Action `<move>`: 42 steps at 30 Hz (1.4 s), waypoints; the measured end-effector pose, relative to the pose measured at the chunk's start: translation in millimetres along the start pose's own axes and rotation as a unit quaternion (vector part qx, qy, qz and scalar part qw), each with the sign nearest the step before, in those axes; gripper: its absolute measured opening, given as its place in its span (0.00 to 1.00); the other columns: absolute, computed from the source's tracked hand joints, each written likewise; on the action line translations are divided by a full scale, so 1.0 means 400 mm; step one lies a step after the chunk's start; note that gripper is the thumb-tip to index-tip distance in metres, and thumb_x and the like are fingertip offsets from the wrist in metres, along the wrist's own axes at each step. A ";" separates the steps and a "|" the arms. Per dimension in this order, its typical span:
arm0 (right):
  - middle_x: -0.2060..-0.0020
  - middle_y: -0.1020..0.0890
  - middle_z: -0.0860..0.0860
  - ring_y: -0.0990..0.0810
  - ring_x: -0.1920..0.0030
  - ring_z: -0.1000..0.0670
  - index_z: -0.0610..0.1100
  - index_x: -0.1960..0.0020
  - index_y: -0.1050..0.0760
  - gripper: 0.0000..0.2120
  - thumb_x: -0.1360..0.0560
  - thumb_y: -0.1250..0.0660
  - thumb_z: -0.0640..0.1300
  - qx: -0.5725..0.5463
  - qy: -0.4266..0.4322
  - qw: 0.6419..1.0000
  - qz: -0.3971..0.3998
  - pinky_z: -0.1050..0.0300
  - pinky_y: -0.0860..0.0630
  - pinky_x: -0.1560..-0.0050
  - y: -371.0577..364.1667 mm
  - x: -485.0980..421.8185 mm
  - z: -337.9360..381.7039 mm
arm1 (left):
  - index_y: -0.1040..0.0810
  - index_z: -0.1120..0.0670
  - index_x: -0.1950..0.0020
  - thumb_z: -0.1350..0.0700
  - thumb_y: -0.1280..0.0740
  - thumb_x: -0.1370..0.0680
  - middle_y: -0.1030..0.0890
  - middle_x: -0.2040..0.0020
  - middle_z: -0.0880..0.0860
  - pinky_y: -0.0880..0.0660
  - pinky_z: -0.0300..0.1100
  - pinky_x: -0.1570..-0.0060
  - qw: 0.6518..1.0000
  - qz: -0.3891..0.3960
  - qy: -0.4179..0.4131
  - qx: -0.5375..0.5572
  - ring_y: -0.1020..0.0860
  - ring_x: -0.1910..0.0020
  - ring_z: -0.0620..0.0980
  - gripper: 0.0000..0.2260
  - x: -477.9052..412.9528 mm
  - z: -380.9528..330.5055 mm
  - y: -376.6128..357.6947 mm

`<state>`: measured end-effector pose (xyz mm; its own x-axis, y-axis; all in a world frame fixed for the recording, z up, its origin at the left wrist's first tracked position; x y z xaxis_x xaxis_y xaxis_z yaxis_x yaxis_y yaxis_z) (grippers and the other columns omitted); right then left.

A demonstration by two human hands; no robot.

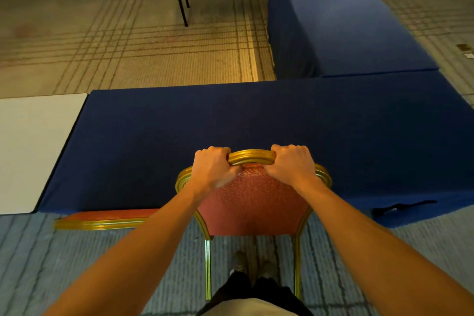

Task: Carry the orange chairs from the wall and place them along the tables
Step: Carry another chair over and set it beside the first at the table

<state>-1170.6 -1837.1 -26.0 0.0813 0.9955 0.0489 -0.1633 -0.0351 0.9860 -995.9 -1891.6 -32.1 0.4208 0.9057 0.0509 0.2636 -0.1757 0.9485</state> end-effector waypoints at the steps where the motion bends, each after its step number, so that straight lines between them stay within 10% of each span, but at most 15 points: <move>1: 0.66 0.26 0.55 0.28 0.64 0.52 0.51 0.58 0.30 0.16 0.21 0.40 0.62 -0.002 0.001 1.000 0.000 0.55 0.36 0.56 -0.005 -0.001 -0.006 | 0.26 0.50 0.67 0.40 0.35 0.25 0.24 0.72 0.47 0.25 0.47 0.61 1.000 -0.004 0.002 0.000 0.25 0.71 0.47 0.17 0.000 -0.004 -0.003; 28: 0.68 0.25 0.57 0.26 0.68 0.55 0.53 0.58 0.29 0.28 0.27 0.48 0.77 -0.064 0.088 0.990 -0.089 0.58 0.33 0.67 -0.040 0.279 0.015 | 0.26 0.44 0.61 0.21 0.38 0.32 0.21 0.68 0.43 0.29 0.41 0.63 0.998 0.055 0.009 0.034 0.22 0.67 0.42 0.26 0.255 -0.065 -0.088; 42: 0.67 0.20 0.48 0.24 0.63 0.45 0.48 0.64 0.26 0.27 0.21 0.56 0.59 -0.063 -0.067 0.992 -0.087 0.48 0.34 0.56 -0.186 0.725 0.084 | 0.20 0.40 0.52 0.22 0.36 0.33 0.17 0.60 0.43 0.22 0.48 0.54 0.995 0.098 0.005 0.038 0.19 0.56 0.47 0.25 0.694 -0.067 -0.256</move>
<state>-1101.8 -1548.7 -80.0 0.2477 0.9646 -0.0902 -0.2571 0.1552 0.9538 -929.1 -1611.8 -106.7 0.4624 0.8550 0.2349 0.2422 -0.3766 0.8941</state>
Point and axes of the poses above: each hand's wrist, its own x-axis away from the middle knuckle, its own y-axis out of the back of the hand, z = x × y, the point moved 10 cm from there along -x, towards the middle knuckle
